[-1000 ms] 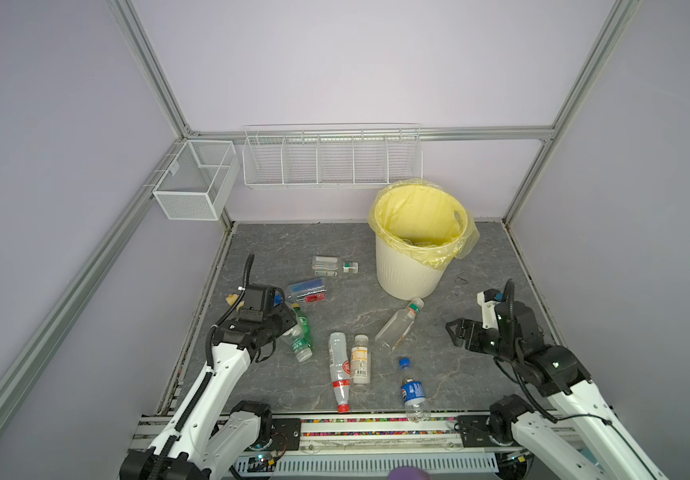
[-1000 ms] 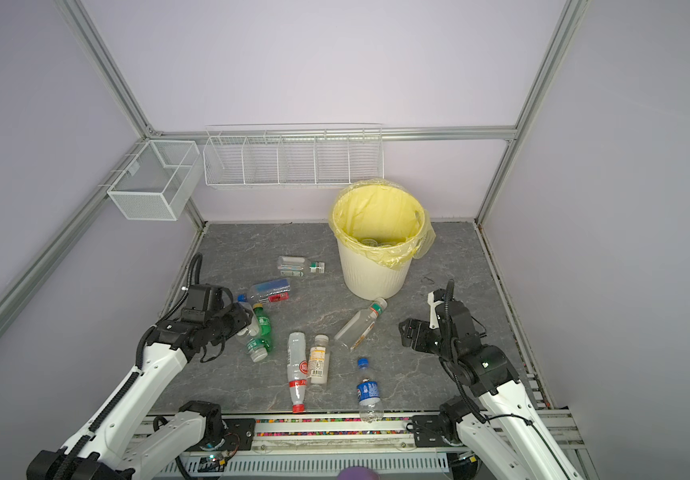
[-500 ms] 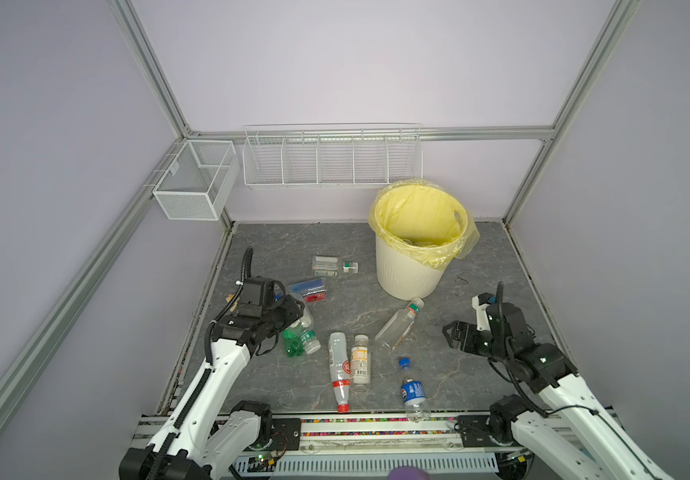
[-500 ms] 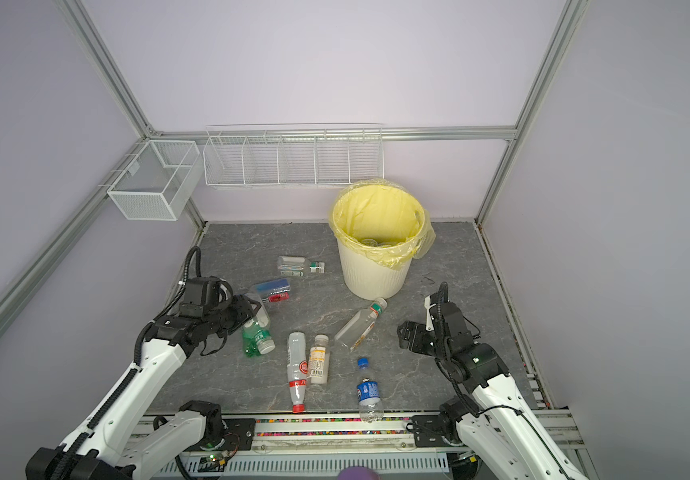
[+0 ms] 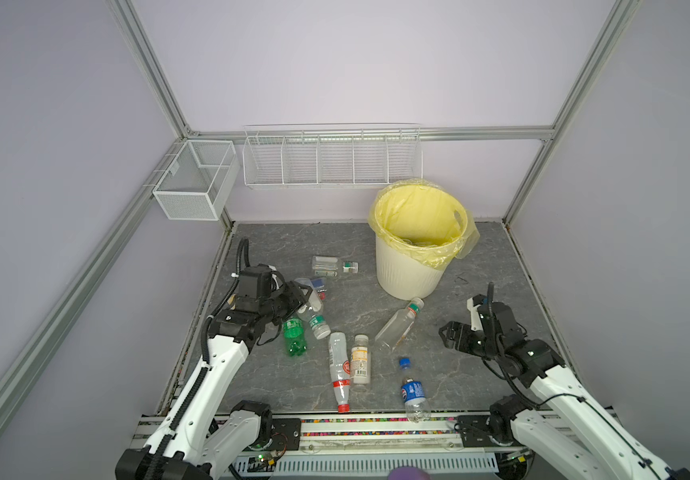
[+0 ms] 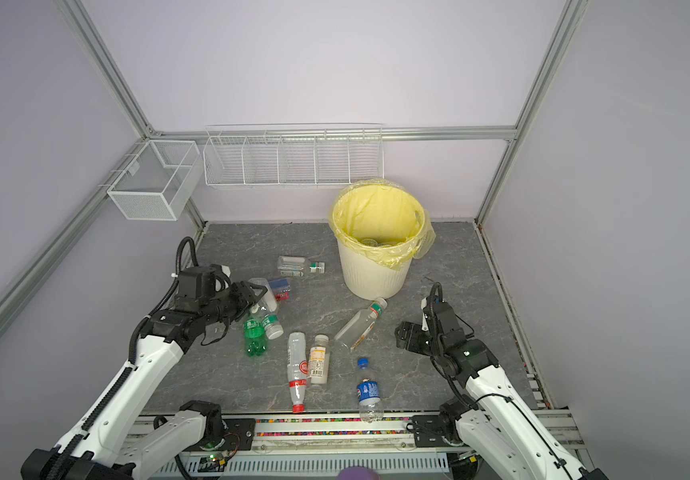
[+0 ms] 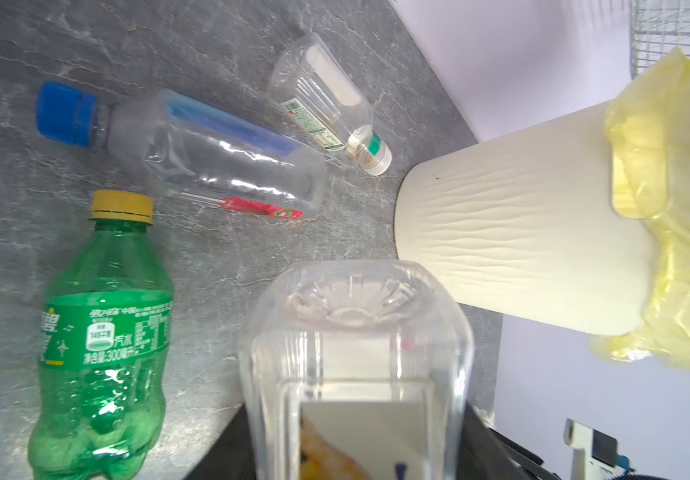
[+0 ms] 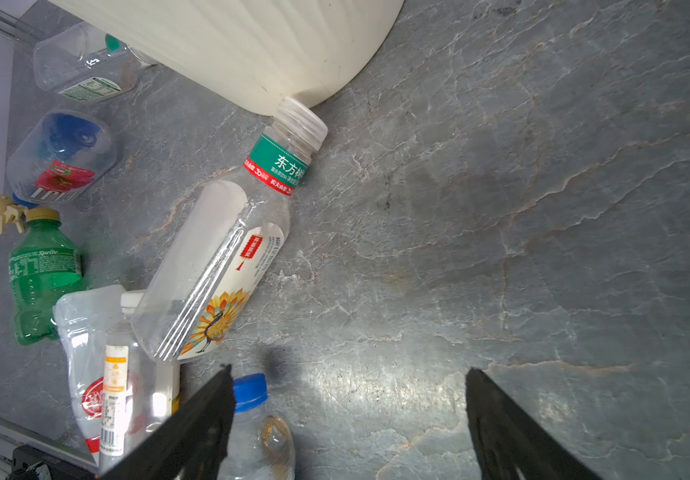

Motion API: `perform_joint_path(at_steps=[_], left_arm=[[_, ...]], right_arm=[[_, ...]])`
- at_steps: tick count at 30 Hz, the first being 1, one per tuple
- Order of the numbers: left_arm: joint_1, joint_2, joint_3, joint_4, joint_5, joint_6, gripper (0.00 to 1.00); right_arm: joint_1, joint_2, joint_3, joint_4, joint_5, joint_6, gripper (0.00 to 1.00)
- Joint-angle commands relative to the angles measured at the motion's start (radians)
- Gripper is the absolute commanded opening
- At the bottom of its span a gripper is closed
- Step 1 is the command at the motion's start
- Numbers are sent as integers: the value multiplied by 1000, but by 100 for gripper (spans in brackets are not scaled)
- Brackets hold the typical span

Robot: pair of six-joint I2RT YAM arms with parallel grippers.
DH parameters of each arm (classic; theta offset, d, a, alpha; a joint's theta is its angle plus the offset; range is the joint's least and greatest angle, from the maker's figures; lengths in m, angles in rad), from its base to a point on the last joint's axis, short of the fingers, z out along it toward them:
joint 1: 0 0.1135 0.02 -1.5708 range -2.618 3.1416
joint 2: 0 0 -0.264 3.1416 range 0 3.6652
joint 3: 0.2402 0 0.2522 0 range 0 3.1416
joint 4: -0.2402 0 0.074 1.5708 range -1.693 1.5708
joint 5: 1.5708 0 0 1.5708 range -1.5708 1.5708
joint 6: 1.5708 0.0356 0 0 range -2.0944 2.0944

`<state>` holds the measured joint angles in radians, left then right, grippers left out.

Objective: Throw the plastic bottles in the bin
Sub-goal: 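Lift the bird-label bottle with the left gripper while the right gripper lowers, then carry the bird-label bottle over the bin with the left gripper and release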

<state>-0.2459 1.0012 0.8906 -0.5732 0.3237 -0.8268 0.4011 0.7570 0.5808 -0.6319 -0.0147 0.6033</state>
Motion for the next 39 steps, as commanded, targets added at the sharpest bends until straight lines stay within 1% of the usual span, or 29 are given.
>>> perform_joint_path(at_steps=[1,5,9,14,21,25,29,34,39], left_arm=[[-29,24,91,51,23,-38,46],[-82,50,130,116,4,-84,46],[-133,104,198,156,1,-112,46],[-169,182,342,122,2,-91,47],[-217,297,494,109,6,-83,48],[-236,351,572,80,-1,-54,48],[-236,321,535,73,-51,-43,48],[-236,235,436,65,-88,-26,48],[-236,166,360,-18,-120,11,48]], right_arm=[[5,-1,-3,22,21,15,88],[5,-1,-5,24,27,16,88],[5,0,-13,47,4,17,88],[6,-4,-9,43,7,18,88],[6,1,0,50,6,16,88],[6,5,5,48,6,16,88],[7,6,5,38,10,15,88],[6,4,5,30,14,14,88],[6,9,1,39,15,10,88]])
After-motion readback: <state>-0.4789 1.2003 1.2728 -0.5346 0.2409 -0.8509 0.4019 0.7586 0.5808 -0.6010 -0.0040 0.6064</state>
